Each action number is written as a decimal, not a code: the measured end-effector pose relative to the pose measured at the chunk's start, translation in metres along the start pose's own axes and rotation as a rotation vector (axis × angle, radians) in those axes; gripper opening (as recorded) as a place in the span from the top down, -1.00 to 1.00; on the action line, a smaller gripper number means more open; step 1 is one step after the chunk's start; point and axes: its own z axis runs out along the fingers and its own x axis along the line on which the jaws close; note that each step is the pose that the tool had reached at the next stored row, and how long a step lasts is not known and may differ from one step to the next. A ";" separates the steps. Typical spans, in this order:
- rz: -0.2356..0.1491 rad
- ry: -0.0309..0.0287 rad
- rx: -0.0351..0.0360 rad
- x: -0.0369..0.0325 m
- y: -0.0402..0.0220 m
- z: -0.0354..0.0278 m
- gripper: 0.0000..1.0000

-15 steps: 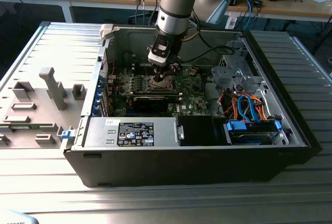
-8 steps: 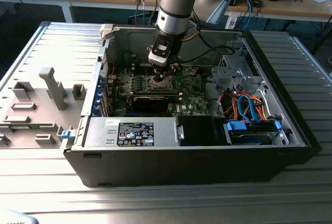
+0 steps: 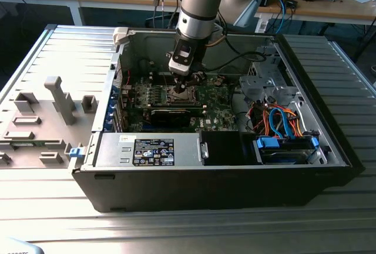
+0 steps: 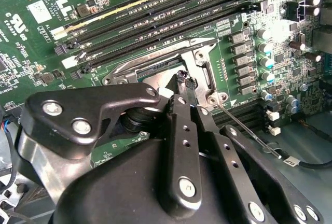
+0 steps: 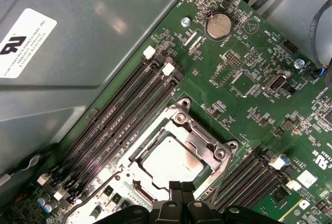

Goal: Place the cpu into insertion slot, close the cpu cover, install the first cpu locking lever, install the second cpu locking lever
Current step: 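Install the first cpu locking lever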

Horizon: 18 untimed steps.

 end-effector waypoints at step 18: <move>-0.030 -0.0032 0.0022 0.0000 0.0000 0.0000 0.79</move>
